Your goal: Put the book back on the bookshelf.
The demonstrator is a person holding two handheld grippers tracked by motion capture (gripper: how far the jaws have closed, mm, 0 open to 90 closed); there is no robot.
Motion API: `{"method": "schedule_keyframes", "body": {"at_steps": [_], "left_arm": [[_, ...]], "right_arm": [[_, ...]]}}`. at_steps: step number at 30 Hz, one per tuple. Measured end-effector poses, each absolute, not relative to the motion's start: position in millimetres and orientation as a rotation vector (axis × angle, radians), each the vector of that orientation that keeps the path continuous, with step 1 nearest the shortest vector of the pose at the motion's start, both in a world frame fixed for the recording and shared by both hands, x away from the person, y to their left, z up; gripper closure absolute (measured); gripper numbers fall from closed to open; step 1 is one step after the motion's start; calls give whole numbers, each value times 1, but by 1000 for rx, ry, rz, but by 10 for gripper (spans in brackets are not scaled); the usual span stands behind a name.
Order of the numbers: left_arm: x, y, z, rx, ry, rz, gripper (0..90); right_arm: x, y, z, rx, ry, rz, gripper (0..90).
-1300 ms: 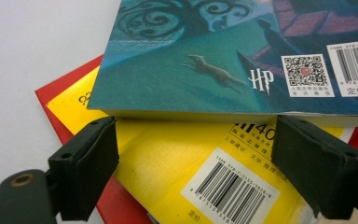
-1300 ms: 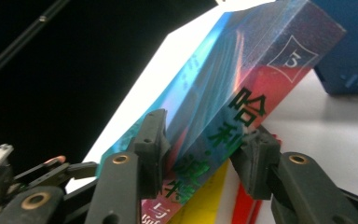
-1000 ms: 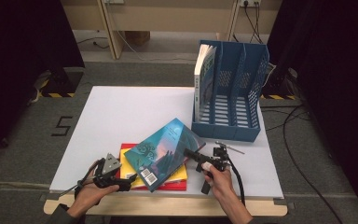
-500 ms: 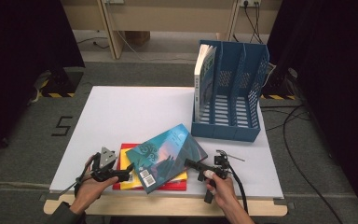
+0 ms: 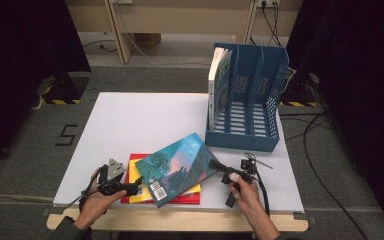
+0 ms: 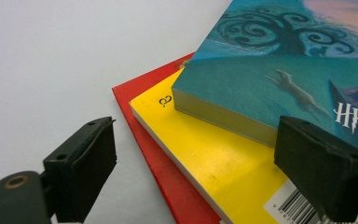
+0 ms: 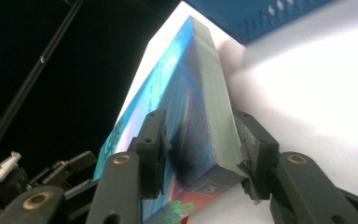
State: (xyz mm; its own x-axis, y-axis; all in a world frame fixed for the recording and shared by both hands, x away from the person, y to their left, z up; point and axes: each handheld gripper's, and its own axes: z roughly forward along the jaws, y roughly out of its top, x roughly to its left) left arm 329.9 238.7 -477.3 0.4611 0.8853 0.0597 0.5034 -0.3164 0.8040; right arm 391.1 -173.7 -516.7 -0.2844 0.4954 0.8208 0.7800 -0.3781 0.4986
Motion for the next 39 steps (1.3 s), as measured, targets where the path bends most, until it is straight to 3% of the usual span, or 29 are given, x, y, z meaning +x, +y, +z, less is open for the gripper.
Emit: {"method": "schedule_keyframes", "body": {"at_steps": [7, 17, 29, 35, 39], "left_arm": [[330, 240, -478, 1968, 1163, 660, 118], [329, 237, -480, 1985, 1143, 660, 132], [331, 235, -479, 1951, 1139, 679, 114], [337, 218, -482, 1990, 1096, 684, 108], [340, 211, -482, 1991, 1089, 689, 91]], "right_arm": [[389, -167, -489, -1665, -1725, -1814, 625], [406, -143, -421, -1509, -1951, -1946, 662], [407, -127, -394, -1421, -2036, -1964, 674], [395, -96, -336, -1192, -2230, -1948, 725], [389, -72, -316, -1054, -2331, -1944, 725]]}}
